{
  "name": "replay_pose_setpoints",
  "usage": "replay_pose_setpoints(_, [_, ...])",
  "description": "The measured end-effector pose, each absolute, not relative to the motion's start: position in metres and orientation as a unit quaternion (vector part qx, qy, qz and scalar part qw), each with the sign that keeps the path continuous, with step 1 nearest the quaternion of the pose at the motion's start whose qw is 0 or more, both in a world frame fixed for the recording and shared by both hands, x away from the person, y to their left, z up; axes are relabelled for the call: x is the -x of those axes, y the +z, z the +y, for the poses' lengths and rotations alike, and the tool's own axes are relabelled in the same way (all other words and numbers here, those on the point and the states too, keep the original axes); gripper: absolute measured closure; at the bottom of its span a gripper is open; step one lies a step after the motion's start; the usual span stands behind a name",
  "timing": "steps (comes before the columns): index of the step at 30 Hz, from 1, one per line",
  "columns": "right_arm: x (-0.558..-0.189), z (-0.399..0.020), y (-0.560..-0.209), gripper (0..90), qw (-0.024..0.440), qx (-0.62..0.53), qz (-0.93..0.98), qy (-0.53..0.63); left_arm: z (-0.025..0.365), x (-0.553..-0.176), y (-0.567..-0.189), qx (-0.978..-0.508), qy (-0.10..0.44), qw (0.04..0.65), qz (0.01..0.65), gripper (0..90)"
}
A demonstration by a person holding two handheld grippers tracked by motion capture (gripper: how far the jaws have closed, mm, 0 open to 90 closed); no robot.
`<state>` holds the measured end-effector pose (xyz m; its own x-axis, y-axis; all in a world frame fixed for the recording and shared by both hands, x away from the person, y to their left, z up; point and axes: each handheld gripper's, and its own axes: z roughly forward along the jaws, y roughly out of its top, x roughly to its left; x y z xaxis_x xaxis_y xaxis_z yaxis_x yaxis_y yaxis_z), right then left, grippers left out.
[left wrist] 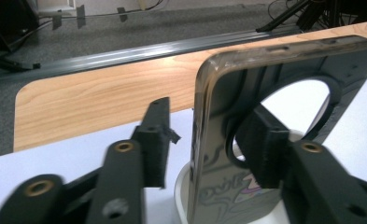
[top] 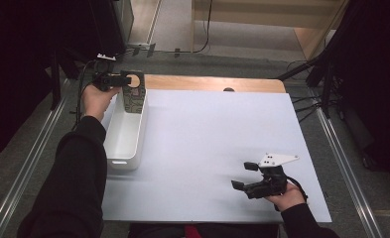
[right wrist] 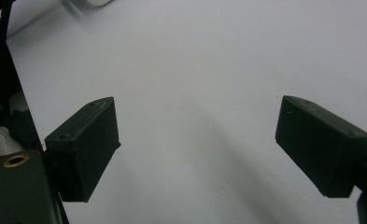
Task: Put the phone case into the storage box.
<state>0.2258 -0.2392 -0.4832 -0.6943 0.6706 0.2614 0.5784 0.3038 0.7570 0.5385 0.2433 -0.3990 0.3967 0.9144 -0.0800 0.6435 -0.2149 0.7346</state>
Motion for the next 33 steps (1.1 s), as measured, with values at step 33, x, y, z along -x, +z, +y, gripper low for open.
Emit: replay_pose_setpoints(33, [-0.231,-0.237,-0.483,12.6,0.045,-0.388,0.807,0.443,0.258,-0.511,-0.358,-0.764,0.102,0.398,0.497,34.2])
